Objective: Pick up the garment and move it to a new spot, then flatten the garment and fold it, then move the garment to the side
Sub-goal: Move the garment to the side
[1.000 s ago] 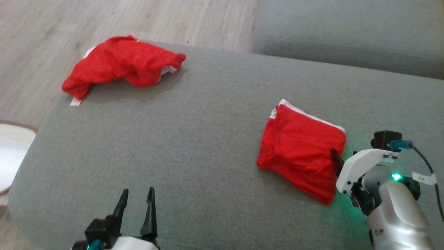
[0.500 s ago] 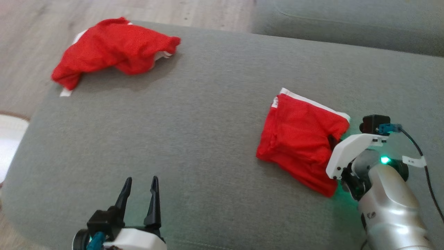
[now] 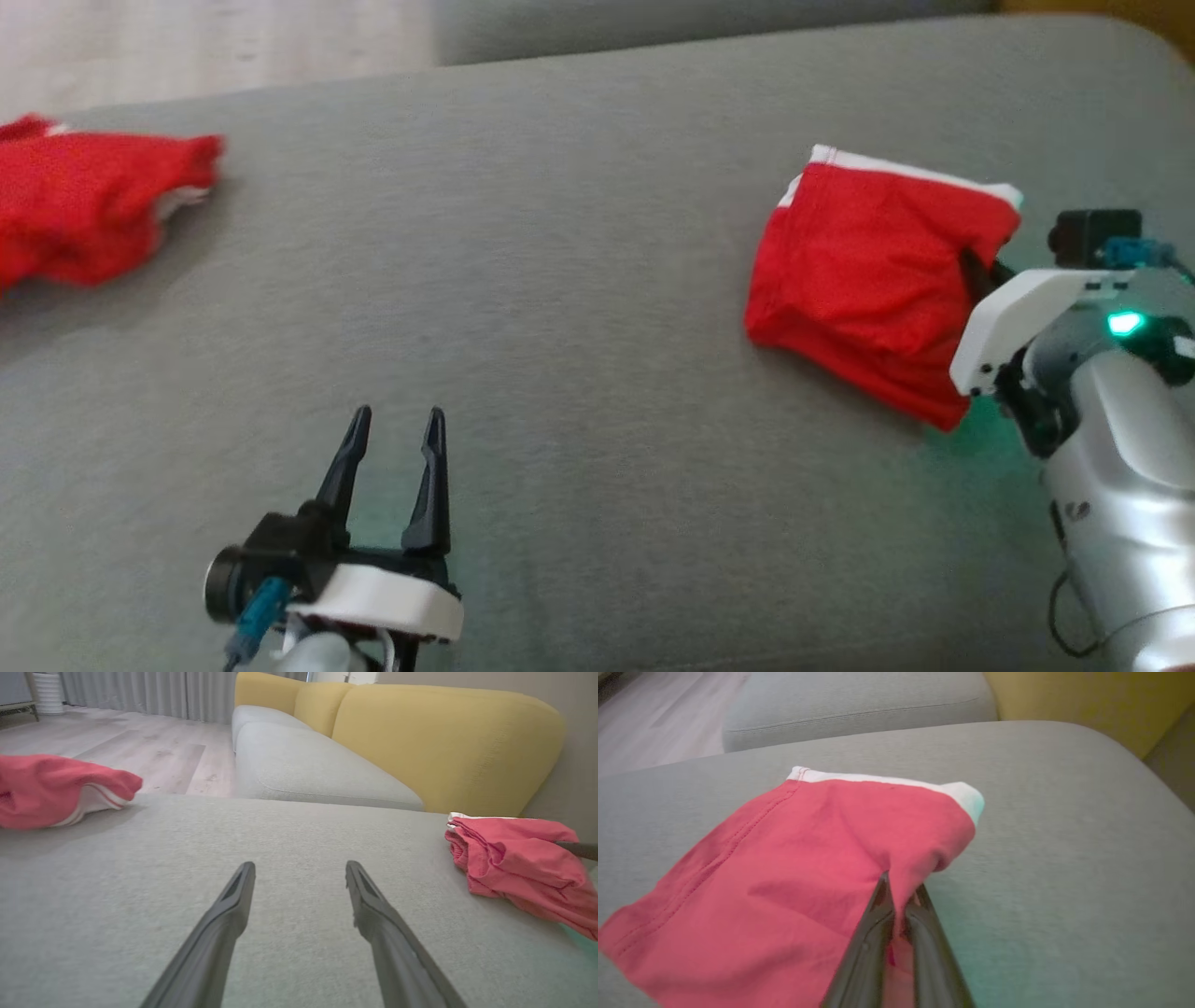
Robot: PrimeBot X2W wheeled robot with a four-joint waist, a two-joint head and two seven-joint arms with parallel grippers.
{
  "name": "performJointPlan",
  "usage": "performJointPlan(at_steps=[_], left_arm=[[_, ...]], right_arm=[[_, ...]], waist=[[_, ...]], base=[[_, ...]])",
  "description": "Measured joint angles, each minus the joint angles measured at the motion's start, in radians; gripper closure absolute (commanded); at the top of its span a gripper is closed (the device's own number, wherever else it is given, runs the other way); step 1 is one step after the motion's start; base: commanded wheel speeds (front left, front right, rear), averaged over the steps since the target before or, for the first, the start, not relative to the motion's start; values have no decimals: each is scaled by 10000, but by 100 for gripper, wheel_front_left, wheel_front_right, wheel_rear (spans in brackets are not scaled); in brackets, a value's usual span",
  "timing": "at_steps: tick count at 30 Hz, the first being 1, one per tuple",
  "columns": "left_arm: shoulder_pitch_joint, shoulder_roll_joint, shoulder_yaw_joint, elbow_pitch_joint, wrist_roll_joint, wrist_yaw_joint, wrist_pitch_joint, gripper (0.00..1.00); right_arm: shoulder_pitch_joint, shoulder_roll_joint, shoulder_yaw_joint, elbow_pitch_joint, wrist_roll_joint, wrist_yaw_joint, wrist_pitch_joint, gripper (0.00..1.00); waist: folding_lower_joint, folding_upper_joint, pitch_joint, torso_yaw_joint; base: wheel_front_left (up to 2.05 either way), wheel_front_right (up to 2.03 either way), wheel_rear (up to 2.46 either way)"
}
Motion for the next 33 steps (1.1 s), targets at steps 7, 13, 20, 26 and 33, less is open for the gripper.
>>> performJointPlan(at_steps=[7, 13, 20, 26, 33], left_arm=[[-405, 8, -128, -82, 100, -15, 128, 0], [-700, 21, -180, -151, 174, -54, 276, 0], [-777, 148, -194, -270, 272, -2, 370, 0], [-909, 334, -186, -596, 349, 138, 529, 0], [-902, 550, -174, -988, 437, 265, 633, 0]], right_arm=[[-200, -209, -21, -316, 98, 0, -2, 100], [-325, -378, -293, -360, 111, 0, -90, 100], [-1244, -1342, -117, -69, -765, 0, -102, 100], [-2256, -2320, -671, 600, -1392, 0, -100, 100], [-3059, -3225, -1120, 1467, -2150, 0, -270, 100]], waist=[[0, 0, 423, -1284], [1, 0, 979, -1758], [0, 0, 1266, -1172], [0, 0, 1571, -335], [0, 0, 2028, 520]], base=[[0, 0, 0], [0, 0, 0], [0, 0, 0], [0, 0, 0], [0, 0, 0]])
